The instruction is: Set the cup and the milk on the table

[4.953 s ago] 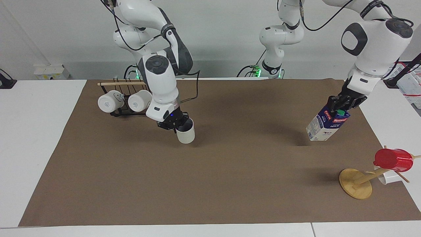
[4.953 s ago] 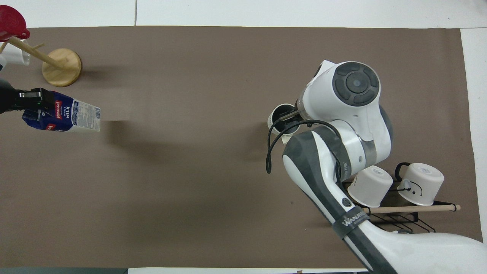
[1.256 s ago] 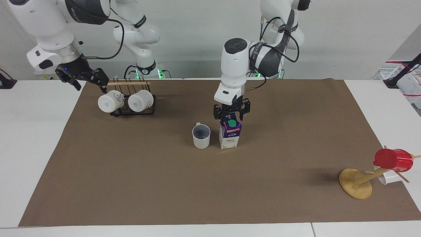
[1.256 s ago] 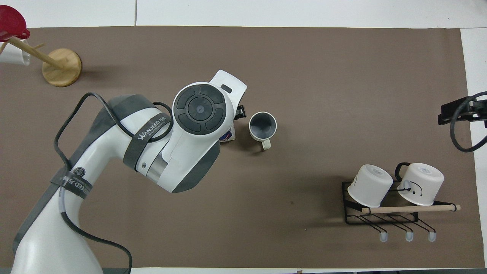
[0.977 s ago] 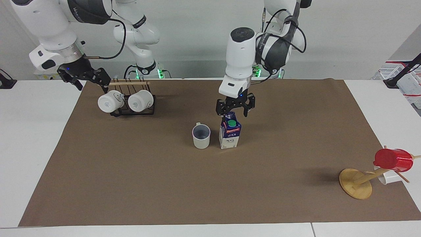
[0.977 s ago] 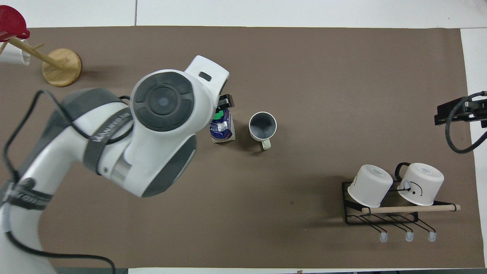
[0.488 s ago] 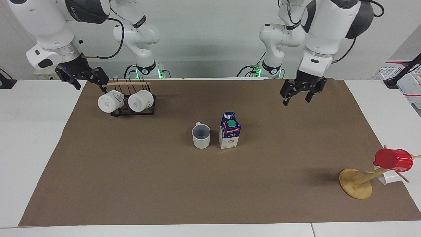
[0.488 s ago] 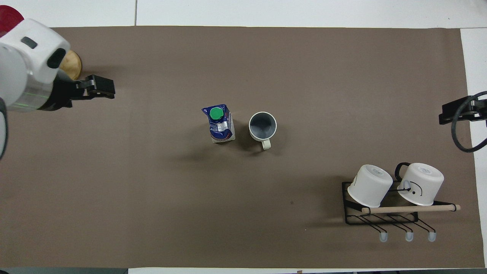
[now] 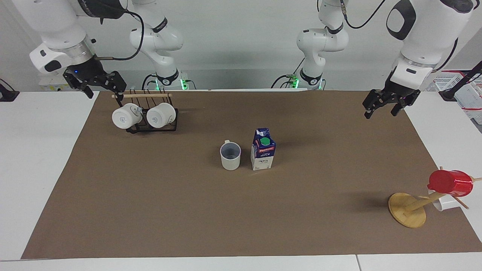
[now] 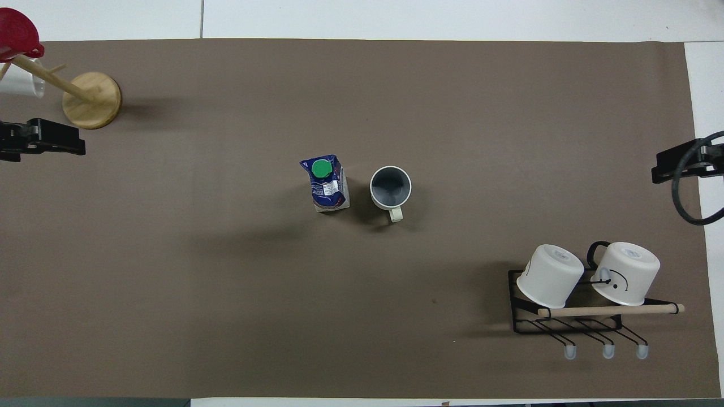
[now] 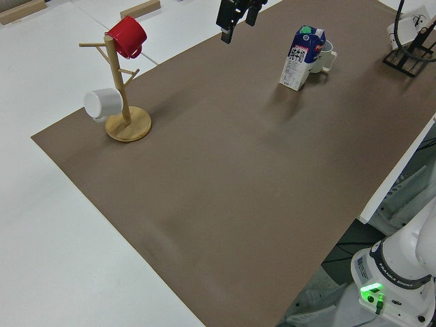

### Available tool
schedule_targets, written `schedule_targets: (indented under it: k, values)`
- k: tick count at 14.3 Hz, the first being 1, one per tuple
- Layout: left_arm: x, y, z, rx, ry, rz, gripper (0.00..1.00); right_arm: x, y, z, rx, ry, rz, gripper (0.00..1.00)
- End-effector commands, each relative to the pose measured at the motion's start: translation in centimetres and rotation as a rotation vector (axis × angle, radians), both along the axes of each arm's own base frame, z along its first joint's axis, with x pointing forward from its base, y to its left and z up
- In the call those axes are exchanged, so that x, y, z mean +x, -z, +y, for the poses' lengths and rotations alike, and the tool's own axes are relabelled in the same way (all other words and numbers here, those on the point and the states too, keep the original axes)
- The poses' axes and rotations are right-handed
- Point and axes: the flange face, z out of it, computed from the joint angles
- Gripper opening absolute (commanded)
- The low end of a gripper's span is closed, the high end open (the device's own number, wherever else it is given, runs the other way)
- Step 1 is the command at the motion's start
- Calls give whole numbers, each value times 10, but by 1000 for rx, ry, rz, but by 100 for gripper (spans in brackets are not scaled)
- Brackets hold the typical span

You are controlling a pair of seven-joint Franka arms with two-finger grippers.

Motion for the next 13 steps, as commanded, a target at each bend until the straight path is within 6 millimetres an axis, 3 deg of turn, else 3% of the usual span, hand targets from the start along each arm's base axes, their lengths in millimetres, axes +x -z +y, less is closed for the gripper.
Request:
schedule_targets:
  k: [1,5,13]
  values:
    - [-4,-19,19,-45,32,32,100,4,-1,4,-4,-6,-9,100]
    - [-10,-36,21,-49,35,90,100,4,-1,4,3,-19,-10,100]
    - [-12,-34,20,-28,36,89,100,5,0,5,7,-36,-19,100]
